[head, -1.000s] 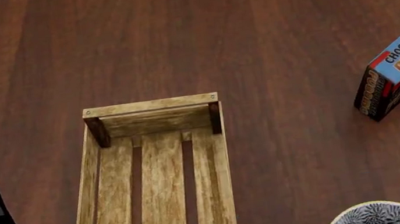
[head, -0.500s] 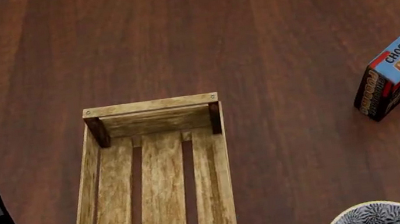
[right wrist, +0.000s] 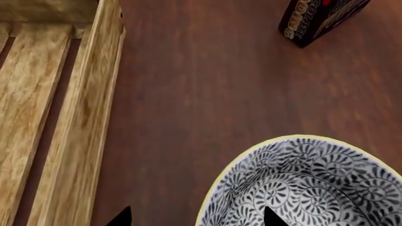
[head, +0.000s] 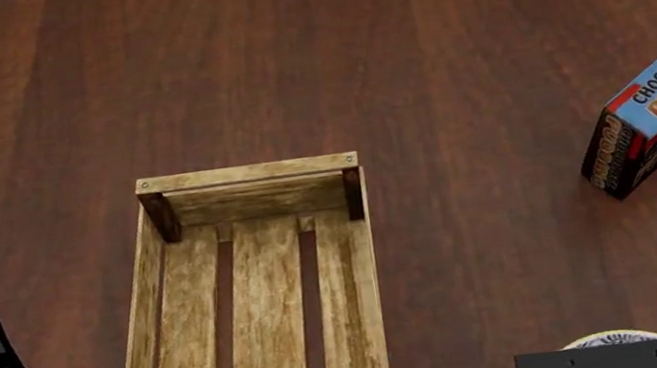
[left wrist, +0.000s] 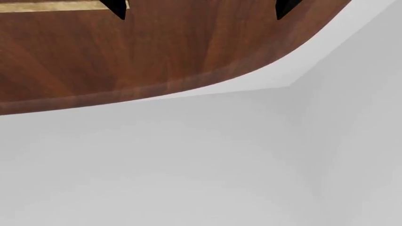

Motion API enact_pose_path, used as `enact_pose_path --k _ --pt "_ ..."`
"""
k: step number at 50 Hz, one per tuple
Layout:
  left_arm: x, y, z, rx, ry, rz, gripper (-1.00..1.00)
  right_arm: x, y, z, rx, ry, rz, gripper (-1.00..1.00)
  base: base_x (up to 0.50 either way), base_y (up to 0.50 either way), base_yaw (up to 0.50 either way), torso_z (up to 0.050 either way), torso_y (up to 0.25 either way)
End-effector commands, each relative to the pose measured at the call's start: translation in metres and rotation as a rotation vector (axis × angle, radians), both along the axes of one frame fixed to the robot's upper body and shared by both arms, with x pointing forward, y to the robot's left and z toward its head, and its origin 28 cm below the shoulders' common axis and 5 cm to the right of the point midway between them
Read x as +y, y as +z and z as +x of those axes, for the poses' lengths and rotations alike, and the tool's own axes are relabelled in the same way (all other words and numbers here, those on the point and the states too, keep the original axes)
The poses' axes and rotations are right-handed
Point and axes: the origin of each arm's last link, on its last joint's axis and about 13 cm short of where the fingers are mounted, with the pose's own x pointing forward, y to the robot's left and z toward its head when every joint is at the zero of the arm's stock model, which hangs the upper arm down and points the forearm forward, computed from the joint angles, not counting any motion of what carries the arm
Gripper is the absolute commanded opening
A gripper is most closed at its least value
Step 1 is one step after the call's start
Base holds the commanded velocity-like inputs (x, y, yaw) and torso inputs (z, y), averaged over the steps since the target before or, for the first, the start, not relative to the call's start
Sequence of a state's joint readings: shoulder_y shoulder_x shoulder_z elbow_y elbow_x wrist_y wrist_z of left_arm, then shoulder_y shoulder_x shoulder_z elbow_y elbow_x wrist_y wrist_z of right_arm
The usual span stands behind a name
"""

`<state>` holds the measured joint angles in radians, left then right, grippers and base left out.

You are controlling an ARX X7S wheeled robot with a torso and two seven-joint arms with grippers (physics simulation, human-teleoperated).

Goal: Stack the left bowl on the right bowl and place them in the tray.

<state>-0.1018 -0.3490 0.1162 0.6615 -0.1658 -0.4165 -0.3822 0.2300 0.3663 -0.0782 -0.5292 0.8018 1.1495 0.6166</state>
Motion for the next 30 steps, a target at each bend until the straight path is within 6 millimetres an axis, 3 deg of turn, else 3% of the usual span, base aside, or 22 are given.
enact_pose_path --k 1,30 --pt "0.000 0.000 0.000 -0.001 0.002 0.000 1.00 0.000 -0.003 0.007 0.021 0.000 0.001 1.00 0.00 0.00 0.00 0.000 0.000" --pt "0.000 -0.002 0.000 0.003 -0.004 0.004 1.00 -0.002 -0.017 0.011 0.063 -0.007 0.024 1.00 0.00 0.00 0.00 0.000 0.000"
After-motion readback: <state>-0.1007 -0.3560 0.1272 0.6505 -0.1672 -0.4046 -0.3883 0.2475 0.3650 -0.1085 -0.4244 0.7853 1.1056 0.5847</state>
